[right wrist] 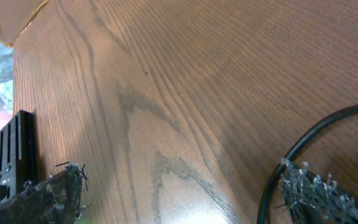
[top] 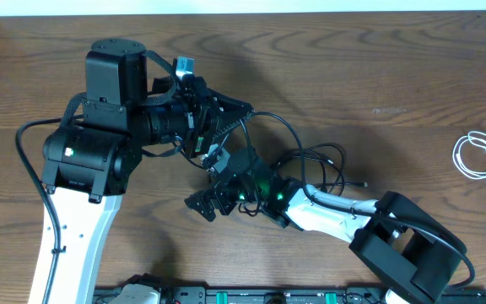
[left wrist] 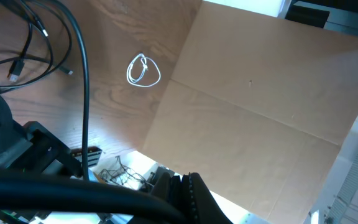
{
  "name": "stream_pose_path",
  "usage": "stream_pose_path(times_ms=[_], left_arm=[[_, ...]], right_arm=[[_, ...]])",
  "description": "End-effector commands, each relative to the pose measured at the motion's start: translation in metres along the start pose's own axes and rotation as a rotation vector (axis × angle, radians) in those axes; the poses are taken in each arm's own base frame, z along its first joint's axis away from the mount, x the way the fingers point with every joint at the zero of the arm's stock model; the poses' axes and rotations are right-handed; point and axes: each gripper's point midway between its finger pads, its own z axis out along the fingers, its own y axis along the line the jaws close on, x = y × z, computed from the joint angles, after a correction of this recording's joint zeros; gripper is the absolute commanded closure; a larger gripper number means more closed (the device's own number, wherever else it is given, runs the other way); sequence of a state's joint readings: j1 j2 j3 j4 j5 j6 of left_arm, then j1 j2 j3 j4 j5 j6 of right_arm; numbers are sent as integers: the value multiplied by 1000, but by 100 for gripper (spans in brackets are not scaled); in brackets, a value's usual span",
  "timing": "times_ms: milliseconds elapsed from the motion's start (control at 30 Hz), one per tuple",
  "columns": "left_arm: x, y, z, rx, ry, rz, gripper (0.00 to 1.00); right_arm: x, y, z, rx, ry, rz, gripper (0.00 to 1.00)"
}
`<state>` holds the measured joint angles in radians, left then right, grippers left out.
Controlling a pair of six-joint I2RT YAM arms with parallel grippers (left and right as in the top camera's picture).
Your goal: Untangle cables
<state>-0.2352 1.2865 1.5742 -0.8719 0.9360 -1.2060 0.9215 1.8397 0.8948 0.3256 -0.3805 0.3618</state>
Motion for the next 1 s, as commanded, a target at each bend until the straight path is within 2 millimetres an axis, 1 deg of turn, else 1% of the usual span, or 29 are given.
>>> stream_pose_path(times_ms=[0, 167, 333, 400, 500, 600, 700, 767, 867, 933, 967], left_arm=[[2, -6, -7, 15, -16, 14, 93], [2, -6, -7, 15, -17, 14, 92], [2, -6, -7, 15, -18, 35, 92], [-1, -4, -7, 8, -39, 48, 92], [-8, -2, -7, -5, -80, 47, 92], [-9, -2, -7, -5, -82, 47, 92], [-10, -2, -8, -4, -85, 45, 93], [-10, -2, -8, -4, -87, 44, 92], [-14, -3, -12, 2, -95, 35, 92], [-14, -4, -15, 19, -78, 14, 93], [-13, -6, -18, 33, -60, 0, 93]], right_arm=[[3, -2, 2, 19, 4, -21, 1], [2, -16, 1, 99, -7, -15, 1], [-4, -45, -5, 268, -48, -12, 1], [-5, -49, -6, 292, -53, -12, 1], [-4, -60, -9, 353, -50, -44, 1], [1, -74, -15, 416, -20, -92, 1], [3, -74, -17, 398, 14, -153, 1], [1, -63, -18, 329, 28, -197, 1], [-9, -45, -26, 229, 16, -227, 2], [-16, -46, -34, 226, 6, -216, 1], [-17, -50, -39, 240, 10, -208, 1]])
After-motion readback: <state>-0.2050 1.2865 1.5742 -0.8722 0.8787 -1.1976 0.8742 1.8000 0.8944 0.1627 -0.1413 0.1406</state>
